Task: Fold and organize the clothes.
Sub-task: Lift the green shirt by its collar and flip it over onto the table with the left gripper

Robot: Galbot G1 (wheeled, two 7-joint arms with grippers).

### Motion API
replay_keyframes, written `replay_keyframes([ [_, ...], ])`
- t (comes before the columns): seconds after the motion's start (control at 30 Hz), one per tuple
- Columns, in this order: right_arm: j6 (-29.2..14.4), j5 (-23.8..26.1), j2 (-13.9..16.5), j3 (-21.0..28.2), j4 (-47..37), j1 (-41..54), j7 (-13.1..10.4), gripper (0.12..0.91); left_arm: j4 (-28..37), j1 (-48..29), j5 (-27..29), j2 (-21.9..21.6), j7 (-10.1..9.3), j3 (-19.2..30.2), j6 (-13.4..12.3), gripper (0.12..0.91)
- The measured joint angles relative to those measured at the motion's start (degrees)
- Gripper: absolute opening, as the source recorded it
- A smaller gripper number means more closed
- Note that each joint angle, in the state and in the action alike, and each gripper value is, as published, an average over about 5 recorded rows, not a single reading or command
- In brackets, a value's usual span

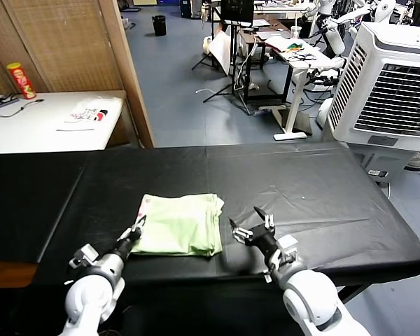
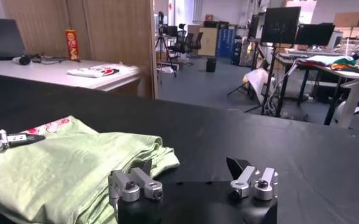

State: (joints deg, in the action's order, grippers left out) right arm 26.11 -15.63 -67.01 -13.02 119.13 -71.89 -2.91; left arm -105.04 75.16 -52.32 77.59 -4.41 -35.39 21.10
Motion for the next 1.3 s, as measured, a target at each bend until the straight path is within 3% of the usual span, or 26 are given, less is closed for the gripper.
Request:
replay_keyframes([
  [0.13,-0.45,1.94,-0.41,-0.55,0.78,-1.08,-0.13,0.798,-1.32,0.18,5.87,-1.05,-0.12,-0.33,-0.38,0.155],
  [0.37,-0.83,2.81,-0.78,-1.78,1.72,-3.02,-0.26,0.798,-3.42,1.58,21.42,-6.24,0.69,-1.68,-1.46,0.154],
  [0.67,-1.14,3.23,-1.40,-2.62,2.93,-4.96,-0.45,0.798,-4.15,3.33,33.45,-18.54,1.84,-5.11,-3.45,0.154],
  [0.97,-1.08,3.39,-2.06,-1.39,3.88,-5.46,-0.67,0.798,-6.41,6.84,42.64,-30.21,1.86,-12.45,-3.78,0.154],
  [1.13,-1.04,3.88,-2.20,-1.09,4.14,-5.86,-0.70,0.798,-10.13,9.27,45.01,-31.07,0.94,-14.90,-1.86,0.154],
  [1.3,-1.09,4.80,-2.22,-1.39,4.70,-6.98,-0.65,0.798,-16.34,10.84,45.71,-27.74,-0.73,-11.51,0.65,0.154],
])
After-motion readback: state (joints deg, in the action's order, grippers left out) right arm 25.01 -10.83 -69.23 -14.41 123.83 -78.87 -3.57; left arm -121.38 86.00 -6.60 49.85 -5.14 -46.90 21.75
